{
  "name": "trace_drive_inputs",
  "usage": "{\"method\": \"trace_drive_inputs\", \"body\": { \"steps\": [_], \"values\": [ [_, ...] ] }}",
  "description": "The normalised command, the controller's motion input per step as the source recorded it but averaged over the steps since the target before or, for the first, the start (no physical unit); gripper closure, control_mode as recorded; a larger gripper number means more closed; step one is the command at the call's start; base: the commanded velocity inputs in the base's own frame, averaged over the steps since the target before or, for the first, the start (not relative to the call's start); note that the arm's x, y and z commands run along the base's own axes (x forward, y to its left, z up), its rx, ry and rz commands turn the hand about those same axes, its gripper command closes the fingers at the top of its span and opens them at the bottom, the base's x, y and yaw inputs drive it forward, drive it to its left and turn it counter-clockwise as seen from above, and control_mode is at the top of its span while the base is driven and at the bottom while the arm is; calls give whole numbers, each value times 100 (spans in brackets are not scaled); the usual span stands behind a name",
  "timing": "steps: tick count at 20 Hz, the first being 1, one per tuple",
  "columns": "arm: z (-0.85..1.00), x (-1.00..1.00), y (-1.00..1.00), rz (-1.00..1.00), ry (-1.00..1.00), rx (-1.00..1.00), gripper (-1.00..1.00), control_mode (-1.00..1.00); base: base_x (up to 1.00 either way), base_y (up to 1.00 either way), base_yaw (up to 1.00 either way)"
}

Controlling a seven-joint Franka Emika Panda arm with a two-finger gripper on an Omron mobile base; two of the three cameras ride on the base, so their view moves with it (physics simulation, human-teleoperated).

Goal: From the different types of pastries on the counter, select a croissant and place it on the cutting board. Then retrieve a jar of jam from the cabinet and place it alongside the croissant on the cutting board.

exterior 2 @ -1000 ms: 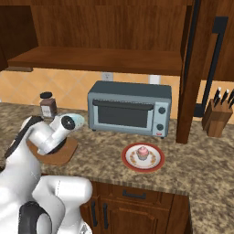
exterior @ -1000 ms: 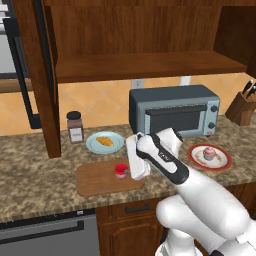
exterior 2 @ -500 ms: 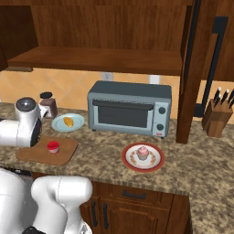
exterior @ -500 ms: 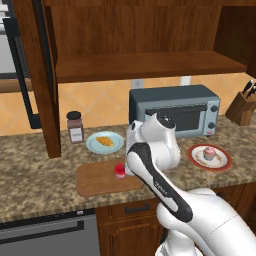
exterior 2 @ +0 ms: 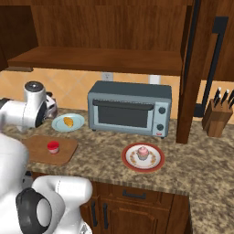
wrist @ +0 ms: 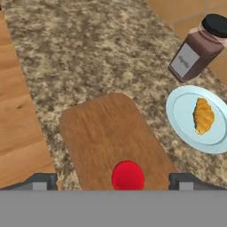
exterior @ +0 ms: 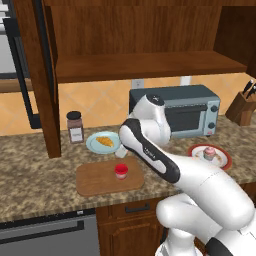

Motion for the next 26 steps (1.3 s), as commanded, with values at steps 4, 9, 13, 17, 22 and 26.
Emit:
{"method": "trace_drive_inputs", "body": {
  "steps": [4,9,13,17,22,26],
  "values": [
    [-3,16,27,-34,4,4,-100,-100,0,0,0],
    [0,3,40,-32,1,-9,-100,-100,0,0,0],
    [13,2,2,-27,21,-7,-100,-100,0,0,0],
    [21,3,-5,-30,38,0,-100,-100,0,0,0],
    [-2,5,-8,-6,10,0,-100,-100,0,0,0],
    [-42,0,0,0,-7,-4,-100,-100,0,0,0]
  ]
}}
